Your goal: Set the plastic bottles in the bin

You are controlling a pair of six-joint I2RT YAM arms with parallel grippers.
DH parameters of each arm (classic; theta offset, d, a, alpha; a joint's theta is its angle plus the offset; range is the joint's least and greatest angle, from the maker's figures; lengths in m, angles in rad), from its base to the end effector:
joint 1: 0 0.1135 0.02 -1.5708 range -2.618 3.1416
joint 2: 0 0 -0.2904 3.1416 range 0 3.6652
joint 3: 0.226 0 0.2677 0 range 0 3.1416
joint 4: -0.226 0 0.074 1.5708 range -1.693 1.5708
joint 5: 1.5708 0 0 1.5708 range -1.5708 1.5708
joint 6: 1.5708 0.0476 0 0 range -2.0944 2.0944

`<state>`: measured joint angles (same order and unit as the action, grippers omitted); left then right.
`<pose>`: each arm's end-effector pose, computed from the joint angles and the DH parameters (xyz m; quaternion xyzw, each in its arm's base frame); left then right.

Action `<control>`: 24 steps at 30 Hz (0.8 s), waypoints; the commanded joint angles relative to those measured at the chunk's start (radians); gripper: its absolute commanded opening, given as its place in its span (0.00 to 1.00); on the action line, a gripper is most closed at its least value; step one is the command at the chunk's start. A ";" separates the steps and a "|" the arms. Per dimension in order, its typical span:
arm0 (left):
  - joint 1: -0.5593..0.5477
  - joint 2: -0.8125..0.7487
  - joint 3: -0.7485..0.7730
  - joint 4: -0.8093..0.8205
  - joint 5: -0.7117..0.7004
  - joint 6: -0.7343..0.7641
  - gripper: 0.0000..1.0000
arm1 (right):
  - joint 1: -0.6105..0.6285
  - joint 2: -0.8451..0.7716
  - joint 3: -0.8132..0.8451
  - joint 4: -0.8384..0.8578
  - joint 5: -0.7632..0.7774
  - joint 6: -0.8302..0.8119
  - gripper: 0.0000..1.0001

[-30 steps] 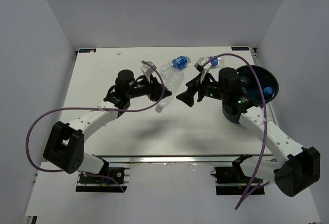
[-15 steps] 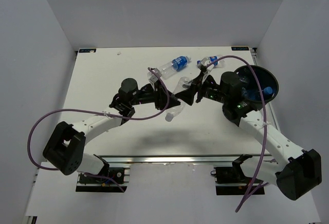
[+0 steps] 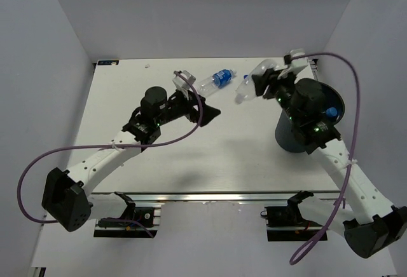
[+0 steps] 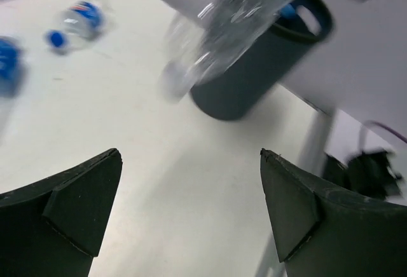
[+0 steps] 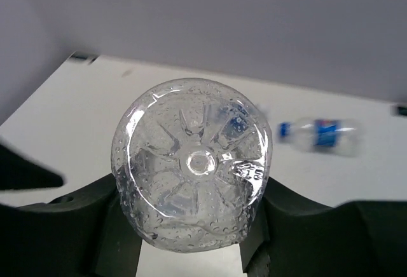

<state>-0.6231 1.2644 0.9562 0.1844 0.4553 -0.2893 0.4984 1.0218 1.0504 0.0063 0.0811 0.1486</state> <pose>0.2436 -0.2009 0.3540 0.2686 0.6952 -0.4360 0.5045 0.2205 0.1156 0.4329 -0.0921 0.6886 0.2018 0.6904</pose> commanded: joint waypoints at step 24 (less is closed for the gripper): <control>0.266 0.119 0.102 -0.367 -0.535 -0.048 0.98 | -0.055 0.092 0.420 -0.362 0.537 -0.283 0.89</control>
<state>-0.3557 1.4143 1.0683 -0.1661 -0.0490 -0.3538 0.4381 1.1034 1.3598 -0.3023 0.9043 -0.1097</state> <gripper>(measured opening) 0.983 0.893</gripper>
